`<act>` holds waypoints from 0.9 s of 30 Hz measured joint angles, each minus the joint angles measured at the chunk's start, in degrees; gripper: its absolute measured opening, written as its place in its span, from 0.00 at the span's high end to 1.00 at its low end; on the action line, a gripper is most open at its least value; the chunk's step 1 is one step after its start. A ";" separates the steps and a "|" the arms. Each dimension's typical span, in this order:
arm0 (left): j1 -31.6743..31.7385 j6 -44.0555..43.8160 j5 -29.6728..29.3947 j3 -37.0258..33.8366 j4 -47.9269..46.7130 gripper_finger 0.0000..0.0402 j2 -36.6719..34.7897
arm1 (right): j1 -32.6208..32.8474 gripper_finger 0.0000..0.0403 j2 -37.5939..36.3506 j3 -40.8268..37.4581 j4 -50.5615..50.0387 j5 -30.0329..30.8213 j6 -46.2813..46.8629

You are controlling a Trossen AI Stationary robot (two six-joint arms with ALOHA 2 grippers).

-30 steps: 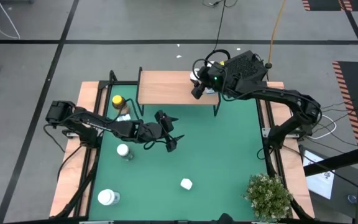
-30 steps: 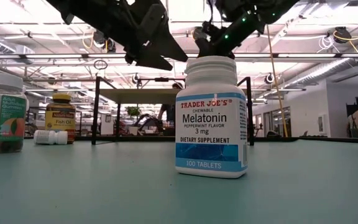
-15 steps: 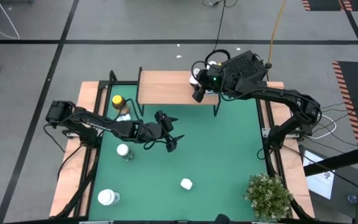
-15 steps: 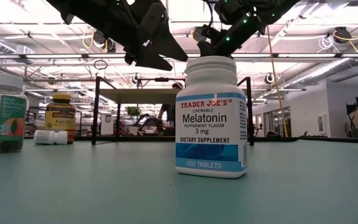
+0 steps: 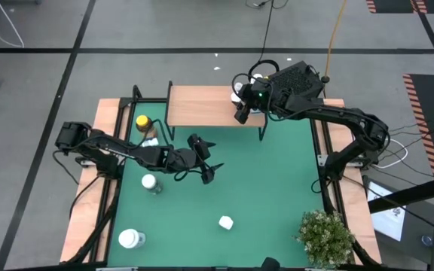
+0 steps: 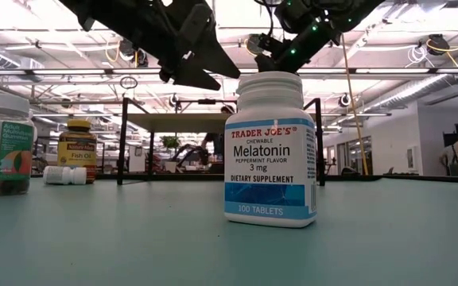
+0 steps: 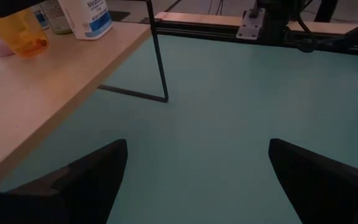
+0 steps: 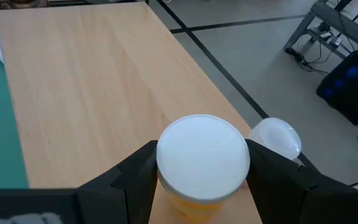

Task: Pick and place medicine bottles onto shelf by color
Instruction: Put the orange pill bottle on the shelf, then put the bottom small white medicine bottle on the shelf

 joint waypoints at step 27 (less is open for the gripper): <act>-0.01 0.00 0.04 0.04 -0.51 0.02 0.01 | 1.72 0.33 -3.21 -0.02 3.34 0.26 -6.27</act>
